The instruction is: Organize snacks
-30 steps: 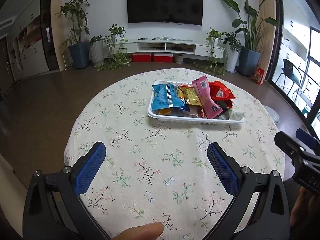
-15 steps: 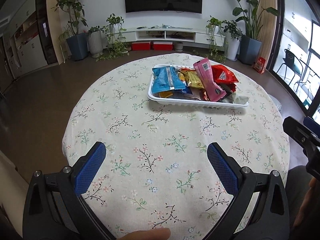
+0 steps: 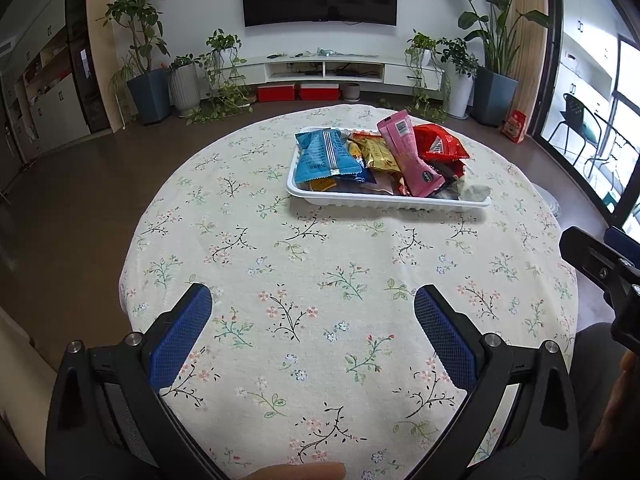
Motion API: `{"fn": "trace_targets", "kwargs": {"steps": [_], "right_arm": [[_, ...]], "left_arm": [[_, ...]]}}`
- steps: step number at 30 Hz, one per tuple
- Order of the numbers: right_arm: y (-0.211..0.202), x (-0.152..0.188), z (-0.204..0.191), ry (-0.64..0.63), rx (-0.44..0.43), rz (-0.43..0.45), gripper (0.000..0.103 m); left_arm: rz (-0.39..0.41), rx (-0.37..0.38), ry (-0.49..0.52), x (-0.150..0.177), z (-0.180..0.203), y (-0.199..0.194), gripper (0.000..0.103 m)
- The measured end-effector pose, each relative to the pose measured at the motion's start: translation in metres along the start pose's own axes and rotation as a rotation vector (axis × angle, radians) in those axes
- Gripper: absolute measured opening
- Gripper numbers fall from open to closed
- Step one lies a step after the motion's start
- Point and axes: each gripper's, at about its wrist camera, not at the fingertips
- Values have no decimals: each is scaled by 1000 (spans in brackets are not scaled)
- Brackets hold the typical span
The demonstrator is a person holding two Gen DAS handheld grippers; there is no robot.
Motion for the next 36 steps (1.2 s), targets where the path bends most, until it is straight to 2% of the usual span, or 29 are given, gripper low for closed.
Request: {"fn": "trace_targets", "kwargs": {"steps": [36], "right_arm": [[0,7,-1,-7,2,-16,100]], "left_arm": [[-6,10,-1,5,0,4,103]]}}
Point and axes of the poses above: each gripper's, at about its wrist camera, not at the fingertips, and y roughly the way its jaws point, z to its right, x to its underside, and after that the axes turned 13 degrees about y, right-handed
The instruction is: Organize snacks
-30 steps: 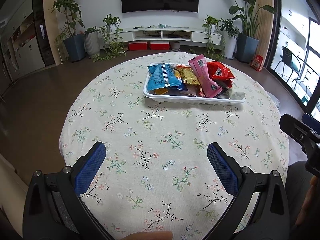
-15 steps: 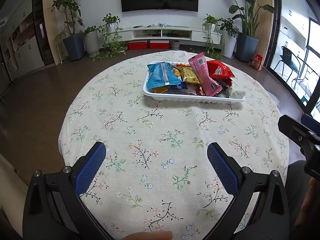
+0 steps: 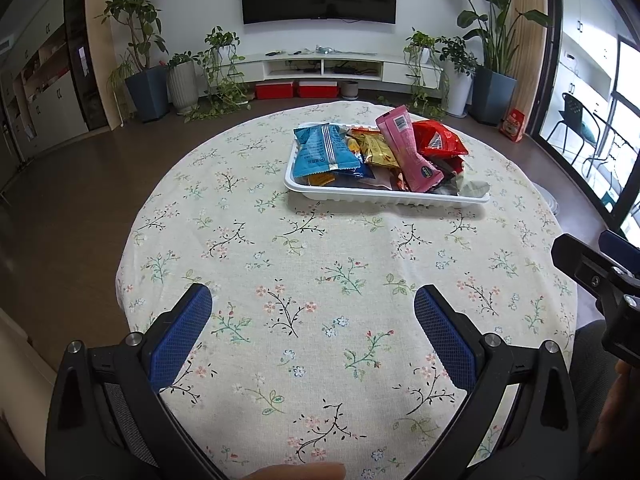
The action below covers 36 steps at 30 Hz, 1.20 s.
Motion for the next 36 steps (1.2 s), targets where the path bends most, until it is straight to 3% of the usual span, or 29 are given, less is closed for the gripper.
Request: {"fn": "trace_targets", "kwargs": {"steps": [36], "right_arm": [[-5,11,2,-4,7,-14,100]], "left_arm": [[5,5,-2,1,0,-1,103]]}}
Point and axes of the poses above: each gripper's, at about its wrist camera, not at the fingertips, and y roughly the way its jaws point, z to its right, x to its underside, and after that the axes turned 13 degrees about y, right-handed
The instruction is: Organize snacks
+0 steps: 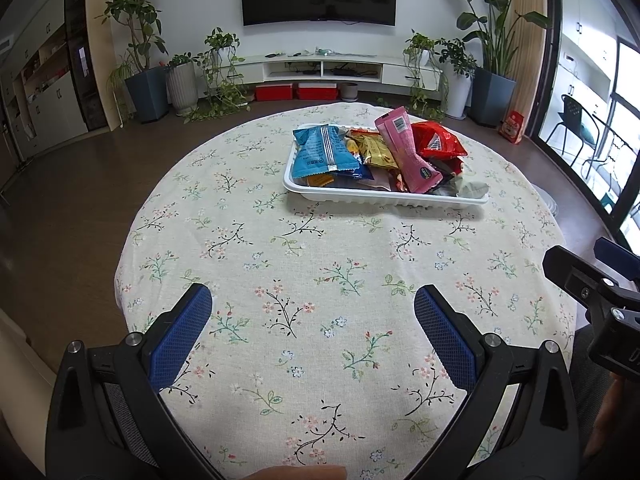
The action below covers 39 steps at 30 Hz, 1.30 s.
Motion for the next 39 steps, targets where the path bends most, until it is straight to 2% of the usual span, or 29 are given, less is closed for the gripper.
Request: {"fn": "trace_targets", "kwargs": {"steps": [34,39], "right_arm": [[-3,4,2,-4,3,-17,100],[-7,11,5,-3,4,-24,100]], "left_arm": [[2,5,-1,-2,1,1,103],[11,-19,17,0,3,1,103]]}}
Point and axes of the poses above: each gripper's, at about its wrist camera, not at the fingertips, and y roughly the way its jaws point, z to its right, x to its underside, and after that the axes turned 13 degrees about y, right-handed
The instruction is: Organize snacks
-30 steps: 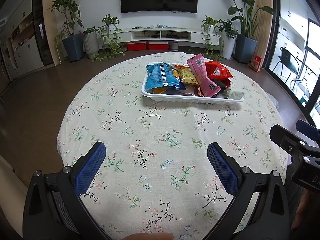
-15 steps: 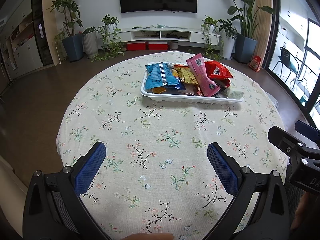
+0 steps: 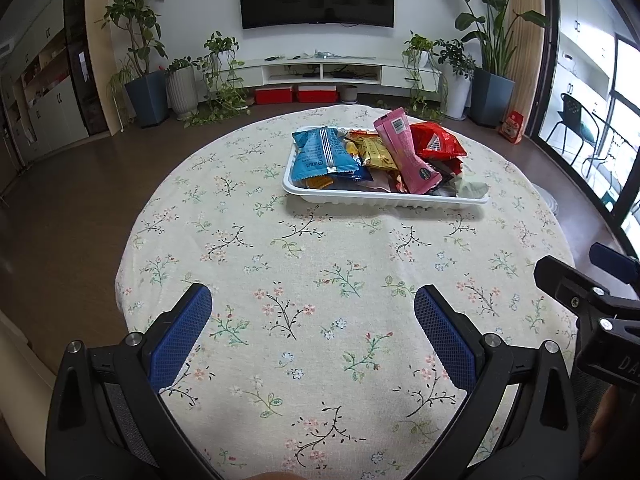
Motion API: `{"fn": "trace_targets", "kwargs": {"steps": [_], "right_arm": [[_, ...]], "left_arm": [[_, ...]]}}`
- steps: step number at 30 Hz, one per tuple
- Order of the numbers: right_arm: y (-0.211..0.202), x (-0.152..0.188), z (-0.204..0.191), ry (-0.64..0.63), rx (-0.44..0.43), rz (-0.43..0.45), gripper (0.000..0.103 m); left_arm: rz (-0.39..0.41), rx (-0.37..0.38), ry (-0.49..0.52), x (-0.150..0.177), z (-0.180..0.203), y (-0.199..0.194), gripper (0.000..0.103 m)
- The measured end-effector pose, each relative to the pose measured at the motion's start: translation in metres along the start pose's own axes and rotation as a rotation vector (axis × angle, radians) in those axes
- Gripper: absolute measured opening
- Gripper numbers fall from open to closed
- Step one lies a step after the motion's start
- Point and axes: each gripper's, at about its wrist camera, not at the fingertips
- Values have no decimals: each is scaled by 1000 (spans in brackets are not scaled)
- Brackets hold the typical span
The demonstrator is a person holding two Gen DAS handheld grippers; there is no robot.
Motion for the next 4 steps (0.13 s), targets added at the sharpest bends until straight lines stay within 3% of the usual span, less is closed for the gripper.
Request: {"fn": "trace_targets", "kwargs": {"steps": [4], "right_arm": [[-4,5,4,0,1,-2,100]], "left_arm": [[7,3,-8,1,-2,0,103]]}}
Point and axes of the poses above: each gripper's, at about its wrist camera, not at the fingertips, and y roughly the way its jaws point, z to its right, x to its underside, and after that the axes turned 13 degrees about y, right-handed
